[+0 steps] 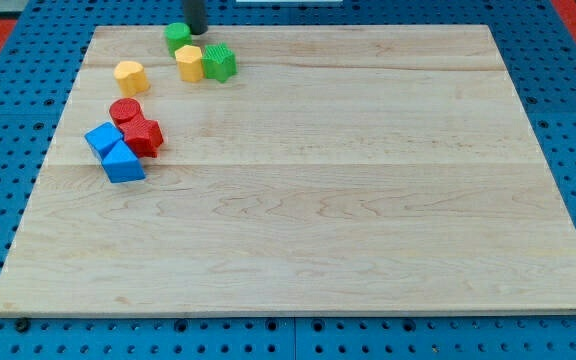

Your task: Separate green star from the yellow hexagon

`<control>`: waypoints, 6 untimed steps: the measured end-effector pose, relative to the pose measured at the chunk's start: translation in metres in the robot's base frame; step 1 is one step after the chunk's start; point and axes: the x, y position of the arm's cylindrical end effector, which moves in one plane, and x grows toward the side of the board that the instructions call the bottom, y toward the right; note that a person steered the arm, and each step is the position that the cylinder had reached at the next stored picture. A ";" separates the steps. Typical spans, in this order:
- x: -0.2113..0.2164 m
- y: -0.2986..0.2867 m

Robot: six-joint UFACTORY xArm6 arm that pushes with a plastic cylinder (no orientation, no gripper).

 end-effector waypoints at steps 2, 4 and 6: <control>0.000 -0.053; 0.009 -0.033; 0.105 0.157</control>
